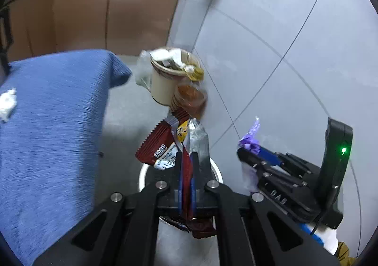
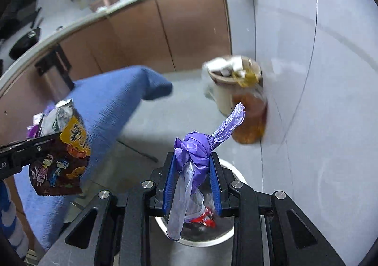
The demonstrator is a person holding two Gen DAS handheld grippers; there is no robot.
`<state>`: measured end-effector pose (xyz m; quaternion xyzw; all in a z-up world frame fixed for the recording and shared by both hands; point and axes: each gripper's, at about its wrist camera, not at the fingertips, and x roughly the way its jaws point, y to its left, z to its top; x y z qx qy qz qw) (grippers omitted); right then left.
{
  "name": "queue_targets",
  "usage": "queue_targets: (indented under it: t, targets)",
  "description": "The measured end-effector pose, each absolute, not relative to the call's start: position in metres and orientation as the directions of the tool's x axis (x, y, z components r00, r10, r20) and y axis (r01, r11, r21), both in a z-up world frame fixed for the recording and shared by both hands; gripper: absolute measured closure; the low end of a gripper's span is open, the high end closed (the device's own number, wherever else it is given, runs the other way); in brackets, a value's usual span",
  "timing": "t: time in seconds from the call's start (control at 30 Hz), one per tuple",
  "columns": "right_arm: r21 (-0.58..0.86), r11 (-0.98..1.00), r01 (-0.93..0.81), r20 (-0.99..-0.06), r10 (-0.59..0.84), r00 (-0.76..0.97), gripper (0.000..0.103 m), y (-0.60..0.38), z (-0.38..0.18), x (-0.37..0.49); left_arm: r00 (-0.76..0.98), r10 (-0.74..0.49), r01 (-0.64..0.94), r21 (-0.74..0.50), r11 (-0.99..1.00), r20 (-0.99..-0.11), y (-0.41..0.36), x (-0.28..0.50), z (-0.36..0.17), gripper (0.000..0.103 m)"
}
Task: Collect trash
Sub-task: 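Carry both wrappers over the steel bin and open both tools to drop them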
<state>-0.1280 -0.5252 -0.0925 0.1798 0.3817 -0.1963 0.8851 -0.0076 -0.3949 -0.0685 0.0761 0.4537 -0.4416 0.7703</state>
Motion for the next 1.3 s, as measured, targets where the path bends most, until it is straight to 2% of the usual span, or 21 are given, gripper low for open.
queue_targets:
  t: [0.3, 0.33, 0.4, 0.47, 0.53, 0.93, 1.3]
  targets:
    - [0.169, 0.827, 0.536, -0.833, -0.171, 0.526, 0.073, -0.549, -0.162, -0.113, 0.065, -0.605, 0.725, -0.38, 0.575, -0.793, -0.429, 0.015, -0.12, 0.095]
    - [0.169, 0.824, 0.541, -0.838, -0.169, 0.519, 0.07, -0.55, -0.166, -0.112, 0.05, -0.606, 0.72, -0.392, 0.572, -0.794, -0.43, 0.016, -0.124, 0.093]
    - [0.159, 0.819, 0.551, -0.848, -0.173, 0.501, 0.062, -0.552, -0.173, -0.11, 0.036, -0.608, 0.714, -0.406, 0.571, -0.793, -0.431, 0.017, -0.129, 0.087]
    - [0.148, 0.815, 0.56, -0.855, -0.179, 0.487, 0.06, -0.553, -0.178, -0.108, 0.023, -0.615, 0.707, -0.422, 0.568, -0.788, -0.43, 0.019, -0.129, 0.068]
    - [0.144, 0.81, 0.568, -0.858, -0.184, 0.48, 0.059, -0.556, -0.178, -0.108, 0.024, -0.626, 0.702, -0.433, 0.566, -0.78, -0.427, 0.02, -0.128, 0.06]
    - [0.139, 0.803, 0.58, -0.818, -0.237, 0.525, 0.059, -0.548, -0.138, -0.121, 0.118, -0.691, 0.696, -0.437, 0.57, -0.713, -0.373, 0.017, -0.08, 0.06]
    - [0.138, 0.861, 0.489, -0.716, -0.254, 0.65, 0.057, -0.49, -0.058, -0.122, 0.36, -0.697, 0.657, -0.362, 0.661, -0.62, -0.268, -0.004, -0.021, 0.06]
